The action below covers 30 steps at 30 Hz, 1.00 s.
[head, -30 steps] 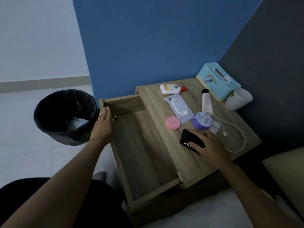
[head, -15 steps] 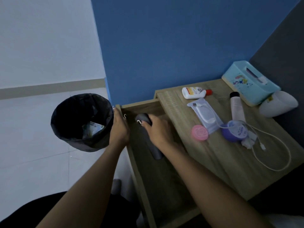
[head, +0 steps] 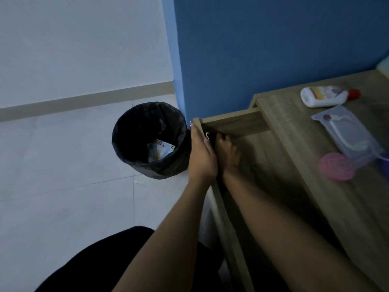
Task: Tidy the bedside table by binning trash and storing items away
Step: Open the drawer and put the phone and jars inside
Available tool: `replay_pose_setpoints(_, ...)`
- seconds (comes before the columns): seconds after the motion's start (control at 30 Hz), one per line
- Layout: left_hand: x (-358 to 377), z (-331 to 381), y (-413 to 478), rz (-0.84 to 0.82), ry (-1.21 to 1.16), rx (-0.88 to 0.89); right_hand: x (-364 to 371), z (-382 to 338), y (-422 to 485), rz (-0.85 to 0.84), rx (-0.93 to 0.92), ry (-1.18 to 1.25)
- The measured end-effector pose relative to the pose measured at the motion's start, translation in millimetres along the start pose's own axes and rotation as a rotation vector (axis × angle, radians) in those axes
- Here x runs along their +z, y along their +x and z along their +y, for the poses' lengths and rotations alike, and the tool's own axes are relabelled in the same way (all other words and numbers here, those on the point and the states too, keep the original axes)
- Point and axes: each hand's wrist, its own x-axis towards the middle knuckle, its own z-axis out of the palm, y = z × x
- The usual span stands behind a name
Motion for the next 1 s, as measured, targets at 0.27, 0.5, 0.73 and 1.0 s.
replay_pose_setpoints(0.27, -3, -8, -4, 0.005, 0.019, 0.014, 34, 10, -10, -0.019, 0.005, -0.087)
replay_pose_setpoints(0.5, -11, -18, 3, 0.031, 0.058, 0.0, -13, -5, -30, 0.05, -0.012, 0.333)
replay_pose_setpoints(0.73, -10, -9, -4, -0.014, 0.095, 0.013, -123, 89, -62, 0.538, -0.119, 0.2)
replay_pose_setpoints(1.0, -11, 2, -5, -0.06, 0.107, -0.014, -142, 174, -107, 0.401, 0.109, 0.132)
